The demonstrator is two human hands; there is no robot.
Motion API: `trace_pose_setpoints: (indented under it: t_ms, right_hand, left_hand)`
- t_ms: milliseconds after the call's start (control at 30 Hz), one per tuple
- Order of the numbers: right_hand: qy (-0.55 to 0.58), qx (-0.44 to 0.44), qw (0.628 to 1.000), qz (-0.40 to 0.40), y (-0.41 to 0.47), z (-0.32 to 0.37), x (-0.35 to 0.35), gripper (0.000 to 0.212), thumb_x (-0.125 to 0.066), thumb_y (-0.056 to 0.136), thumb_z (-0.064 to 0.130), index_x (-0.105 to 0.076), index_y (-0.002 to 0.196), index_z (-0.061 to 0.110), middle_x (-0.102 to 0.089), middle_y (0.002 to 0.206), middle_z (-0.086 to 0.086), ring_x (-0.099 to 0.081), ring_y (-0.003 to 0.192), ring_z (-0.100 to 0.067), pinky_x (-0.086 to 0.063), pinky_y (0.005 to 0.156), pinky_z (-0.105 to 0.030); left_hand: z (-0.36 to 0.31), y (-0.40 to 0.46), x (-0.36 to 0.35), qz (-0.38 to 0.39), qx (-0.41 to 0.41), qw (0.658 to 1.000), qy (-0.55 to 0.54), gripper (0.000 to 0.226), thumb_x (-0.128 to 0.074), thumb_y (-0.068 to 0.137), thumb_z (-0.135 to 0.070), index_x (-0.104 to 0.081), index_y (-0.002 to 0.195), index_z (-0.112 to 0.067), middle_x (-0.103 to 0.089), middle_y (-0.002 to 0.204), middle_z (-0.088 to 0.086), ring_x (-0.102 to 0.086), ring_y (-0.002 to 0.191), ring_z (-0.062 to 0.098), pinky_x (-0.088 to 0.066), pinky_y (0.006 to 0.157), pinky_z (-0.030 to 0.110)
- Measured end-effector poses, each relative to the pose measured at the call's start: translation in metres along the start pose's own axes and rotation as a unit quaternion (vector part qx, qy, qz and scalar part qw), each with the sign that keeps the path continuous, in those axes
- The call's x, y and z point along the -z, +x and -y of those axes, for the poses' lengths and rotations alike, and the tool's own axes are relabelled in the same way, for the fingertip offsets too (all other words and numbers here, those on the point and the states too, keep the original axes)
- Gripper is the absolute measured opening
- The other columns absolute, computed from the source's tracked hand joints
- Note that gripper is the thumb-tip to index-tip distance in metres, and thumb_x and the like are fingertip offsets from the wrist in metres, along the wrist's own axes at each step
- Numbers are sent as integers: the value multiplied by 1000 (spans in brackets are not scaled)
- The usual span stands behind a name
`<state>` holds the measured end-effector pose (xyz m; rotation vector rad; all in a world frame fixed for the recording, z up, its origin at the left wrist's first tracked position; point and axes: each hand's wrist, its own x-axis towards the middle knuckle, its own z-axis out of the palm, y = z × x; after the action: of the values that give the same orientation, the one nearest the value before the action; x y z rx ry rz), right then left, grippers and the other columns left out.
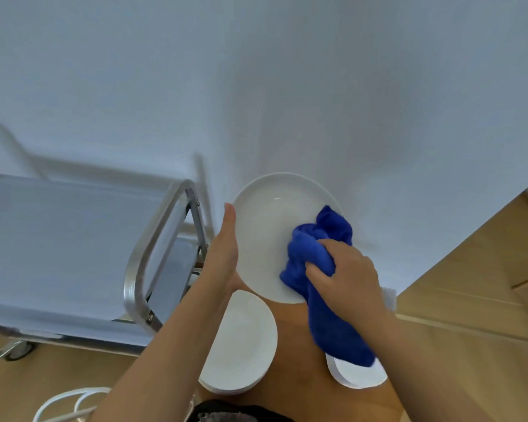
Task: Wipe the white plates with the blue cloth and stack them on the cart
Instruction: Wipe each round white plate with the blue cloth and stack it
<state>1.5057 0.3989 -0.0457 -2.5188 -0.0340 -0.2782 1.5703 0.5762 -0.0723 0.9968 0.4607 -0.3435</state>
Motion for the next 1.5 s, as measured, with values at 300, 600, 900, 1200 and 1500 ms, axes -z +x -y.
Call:
trace_pose_setpoints:
  t_ms: [300,600,900,1200,1500]
  right_hand:
    - [-116,130,978,116,-4,27,-39,55,-6,87,64,22,132,51,34,141,22,33,136,-10,11,116,-51]
    - [-67,177,977,-100,31,38,-24,57,-41,86,46,-48,138,23,-41,147,-13,-32,137,-41,-27,103,-64]
    - [-7,84,994,-73,7,6,-18,76,-41,78,52,-39,143,12,-35,151,-10,-24,143,-32,-24,110,-56]
    - [67,94,993,-17,-33,22,-51,80,-66,65,58,-41,135,26,-63,121,8,-59,110,-14,-43,101,-44]
    - [-31,198,969,-145,-27,-13,-36,57,-79,59,14,-55,111,13,-73,87,-4,-70,78,-21,-49,86,-46]
  left_hand:
    - [-1,-22,-17,79,-27,991,105,74,-53,66,-76,-70,109,-18,-74,102,7,-69,98,23,-53,86,39]
    - [-11,-37,-18,114,-114,982,98,70,-62,67,-71,-66,119,-23,-69,116,8,-63,112,26,-45,101,47]
    - [-19,-42,-14,21,-220,970,98,48,-51,62,-76,-68,63,-32,-69,61,-9,-64,50,5,-46,40,17]
    - [-7,-31,-25,-35,-111,993,-8,75,-58,56,-80,-69,106,-24,-75,98,4,-72,87,24,-57,77,41]
    - [-39,-27,-18,27,-46,996,77,70,-59,73,-71,-60,122,-21,-71,105,4,-69,91,24,-56,69,37]
